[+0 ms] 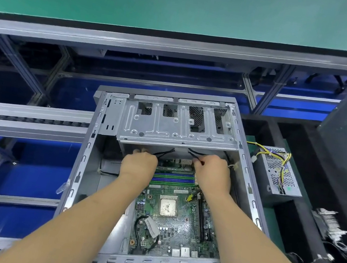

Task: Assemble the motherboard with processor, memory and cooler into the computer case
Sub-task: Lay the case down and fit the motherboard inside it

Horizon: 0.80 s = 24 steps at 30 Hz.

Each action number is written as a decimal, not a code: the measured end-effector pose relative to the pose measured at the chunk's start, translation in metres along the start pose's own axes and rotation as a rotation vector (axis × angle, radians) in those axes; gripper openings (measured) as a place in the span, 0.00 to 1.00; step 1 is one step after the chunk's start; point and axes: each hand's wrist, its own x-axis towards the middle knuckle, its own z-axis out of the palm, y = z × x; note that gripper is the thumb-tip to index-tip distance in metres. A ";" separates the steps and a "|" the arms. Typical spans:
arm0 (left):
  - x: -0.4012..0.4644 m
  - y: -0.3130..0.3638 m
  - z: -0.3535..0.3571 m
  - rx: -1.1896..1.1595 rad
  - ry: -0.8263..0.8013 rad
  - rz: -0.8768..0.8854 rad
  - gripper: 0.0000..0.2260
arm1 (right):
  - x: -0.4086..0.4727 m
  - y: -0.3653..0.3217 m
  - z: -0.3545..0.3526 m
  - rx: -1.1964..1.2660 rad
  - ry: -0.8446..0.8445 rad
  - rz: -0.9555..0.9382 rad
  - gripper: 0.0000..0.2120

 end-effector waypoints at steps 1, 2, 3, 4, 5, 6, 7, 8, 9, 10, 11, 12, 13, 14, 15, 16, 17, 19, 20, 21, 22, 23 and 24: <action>0.000 0.004 -0.008 -0.011 0.030 0.008 0.14 | -0.001 -0.001 -0.001 -0.008 0.002 0.001 0.12; 0.001 0.008 -0.015 -0.029 0.090 0.024 0.13 | -0.001 -0.002 -0.001 -0.006 0.004 0.002 0.11; 0.000 0.015 -0.020 -0.055 0.161 0.071 0.10 | -0.001 -0.003 -0.001 0.003 0.010 0.009 0.10; -0.001 0.024 -0.022 -0.102 0.225 0.143 0.09 | -0.001 -0.003 -0.001 0.019 0.017 0.021 0.10; -0.004 0.035 -0.022 -0.178 0.275 0.208 0.07 | -0.001 -0.003 0.000 0.046 0.025 0.036 0.09; -0.006 0.047 -0.020 -0.305 0.297 0.245 0.06 | -0.001 -0.002 0.000 0.083 0.031 0.053 0.08; -0.008 0.058 -0.018 -0.487 0.277 0.229 0.07 | -0.001 -0.002 0.000 0.124 0.036 0.067 0.08; -0.007 0.066 -0.016 -0.705 0.214 0.157 0.09 | -0.001 -0.001 0.000 0.159 0.038 0.075 0.08; -0.003 0.072 -0.016 -0.924 0.143 0.048 0.11 | -0.001 -0.001 -0.001 0.182 0.035 0.074 0.08; 0.004 0.076 -0.016 -1.131 0.086 -0.062 0.11 | -0.002 -0.001 -0.001 0.197 0.027 0.069 0.09; 0.011 0.079 -0.017 -1.271 0.037 -0.141 0.11 | -0.003 -0.001 -0.001 0.213 0.019 0.063 0.09; 0.017 0.081 -0.018 -1.357 -0.002 -0.186 0.10 | -0.003 -0.002 -0.002 0.232 0.013 0.057 0.08; 0.022 0.082 -0.020 -1.436 -0.040 -0.221 0.09 | -0.004 -0.002 -0.003 0.245 0.011 0.049 0.08; 0.024 0.084 -0.022 -1.538 -0.074 -0.261 0.07 | -0.004 -0.003 -0.004 0.242 0.015 0.043 0.07; 0.025 0.086 -0.025 -1.660 -0.109 -0.302 0.05 | -0.004 -0.003 -0.006 0.228 0.021 0.037 0.07; 0.025 0.087 -0.026 -1.780 -0.143 -0.335 0.02 | -0.004 -0.003 -0.009 0.213 0.027 0.030 0.07; 0.024 0.087 -0.026 -1.876 -0.174 -0.357 0.02 | -0.004 -0.003 -0.012 0.201 0.034 0.021 0.08; 0.022 0.089 -0.026 -2.015 -0.212 -0.331 0.04 | -0.004 -0.004 -0.018 0.158 0.052 -0.002 0.09; 0.021 0.090 -0.024 -2.057 -0.206 -0.312 0.04 | -0.004 -0.004 -0.020 0.118 0.059 -0.021 0.09; 0.020 0.091 -0.025 -2.086 -0.188 -0.313 0.05 | -0.004 -0.004 -0.022 0.072 0.060 -0.041 0.09; 0.017 0.092 -0.026 -2.101 -0.163 -0.325 0.06 | -0.005 -0.005 -0.025 0.029 0.056 -0.056 0.09; 0.016 0.093 -0.026 -2.108 -0.141 -0.344 0.07 | -0.006 -0.006 -0.026 0.002 0.048 -0.062 0.10; 0.016 0.095 -0.026 -2.115 -0.124 -0.361 0.07 | -0.007 -0.007 -0.028 -0.012 0.036 -0.063 0.10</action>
